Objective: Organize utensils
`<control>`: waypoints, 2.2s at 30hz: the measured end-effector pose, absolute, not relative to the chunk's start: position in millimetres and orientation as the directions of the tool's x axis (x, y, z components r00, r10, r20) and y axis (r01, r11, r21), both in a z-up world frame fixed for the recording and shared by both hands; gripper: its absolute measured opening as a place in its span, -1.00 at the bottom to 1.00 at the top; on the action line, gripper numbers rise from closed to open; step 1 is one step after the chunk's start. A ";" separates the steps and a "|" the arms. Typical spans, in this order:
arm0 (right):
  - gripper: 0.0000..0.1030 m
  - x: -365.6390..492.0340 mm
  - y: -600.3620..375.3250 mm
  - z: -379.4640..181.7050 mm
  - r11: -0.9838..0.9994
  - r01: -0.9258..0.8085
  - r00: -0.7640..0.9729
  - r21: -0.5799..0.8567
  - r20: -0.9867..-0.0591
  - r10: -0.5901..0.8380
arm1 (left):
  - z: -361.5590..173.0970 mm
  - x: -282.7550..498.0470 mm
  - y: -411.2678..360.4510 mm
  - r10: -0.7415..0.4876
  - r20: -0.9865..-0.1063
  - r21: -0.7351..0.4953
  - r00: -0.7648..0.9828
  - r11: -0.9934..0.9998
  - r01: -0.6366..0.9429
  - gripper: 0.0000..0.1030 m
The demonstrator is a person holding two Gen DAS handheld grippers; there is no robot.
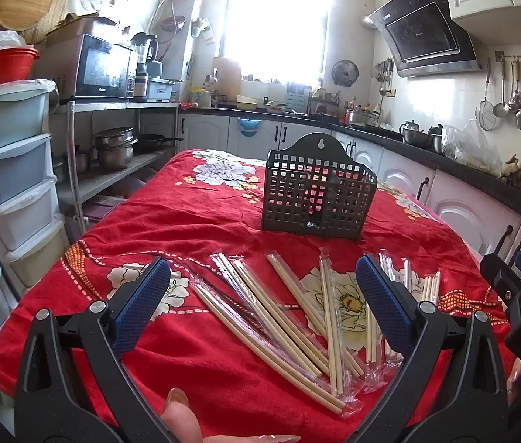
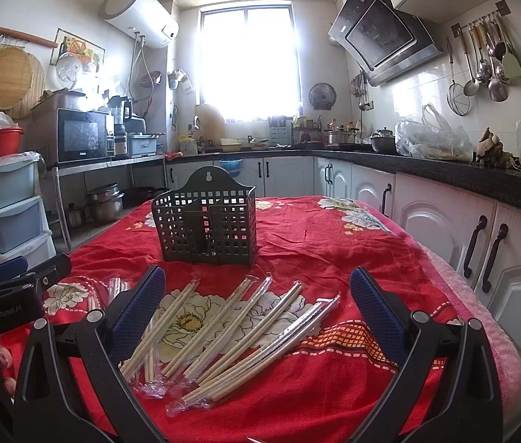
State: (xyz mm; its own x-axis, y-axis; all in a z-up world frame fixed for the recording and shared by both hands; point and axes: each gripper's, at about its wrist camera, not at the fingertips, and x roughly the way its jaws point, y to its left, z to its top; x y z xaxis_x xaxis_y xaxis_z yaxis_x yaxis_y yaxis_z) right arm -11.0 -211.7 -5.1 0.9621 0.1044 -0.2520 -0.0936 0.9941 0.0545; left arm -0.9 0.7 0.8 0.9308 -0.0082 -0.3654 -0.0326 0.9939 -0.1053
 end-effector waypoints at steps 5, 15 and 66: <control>0.88 -10.9 -211.5 -5.3 0.994 -0.095 0.962 0.056 -0.252 0.106 | 1.1 -0.3 1.4 -0.005 -0.367 -0.104 0.930 0.994 -0.036 0.80; 0.88 -4.6 -201.7 -5.0 0.991 -0.125 0.950 0.040 -0.282 0.132 | 2.0 4.4 7.9 0.006 -0.367 -0.118 0.930 0.992 -0.053 0.80; 0.88 160.3 -132.2 -28.4 0.922 -0.357 0.610 0.149 -0.710 0.351 | -32.3 138.9 91.3 -0.162 -0.728 -0.303 0.667 0.948 -0.101 0.43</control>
State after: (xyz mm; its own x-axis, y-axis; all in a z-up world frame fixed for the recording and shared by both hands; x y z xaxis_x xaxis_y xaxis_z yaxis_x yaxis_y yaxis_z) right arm 160.3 -132.2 -28.4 0.6101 0.3513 -0.7102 -0.3571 0.9220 0.1493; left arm 138.9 91.3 -32.3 0.6667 -0.1615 -0.7276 -0.1011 0.9476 -0.3030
